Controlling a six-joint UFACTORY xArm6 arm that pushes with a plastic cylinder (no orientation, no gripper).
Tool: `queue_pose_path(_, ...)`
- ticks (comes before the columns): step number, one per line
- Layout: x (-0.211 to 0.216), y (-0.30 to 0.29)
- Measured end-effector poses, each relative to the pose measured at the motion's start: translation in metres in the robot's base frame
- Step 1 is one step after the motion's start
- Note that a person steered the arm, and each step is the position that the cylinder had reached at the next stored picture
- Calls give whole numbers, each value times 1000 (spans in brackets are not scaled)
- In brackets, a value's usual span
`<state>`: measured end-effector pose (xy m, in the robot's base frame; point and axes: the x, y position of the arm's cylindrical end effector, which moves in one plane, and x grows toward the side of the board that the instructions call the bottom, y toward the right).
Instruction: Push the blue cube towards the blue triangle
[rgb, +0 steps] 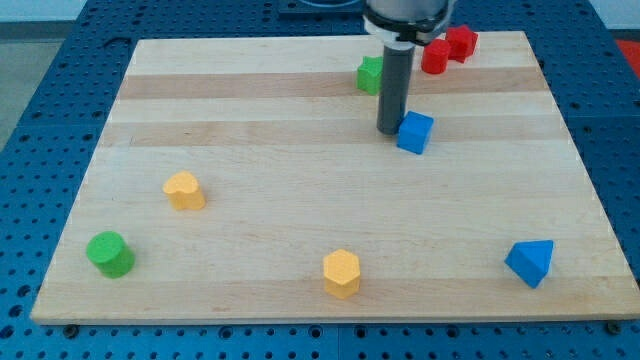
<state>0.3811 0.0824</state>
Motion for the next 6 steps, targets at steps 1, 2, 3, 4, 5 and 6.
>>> queue_pose_path(1,-1,28)
queue_pose_path(2,5,48)
queue_pose_path(3,13,60)
queue_pose_path(4,20,65)
queue_pose_path(5,33,65)
queue_pose_path(6,42,62)
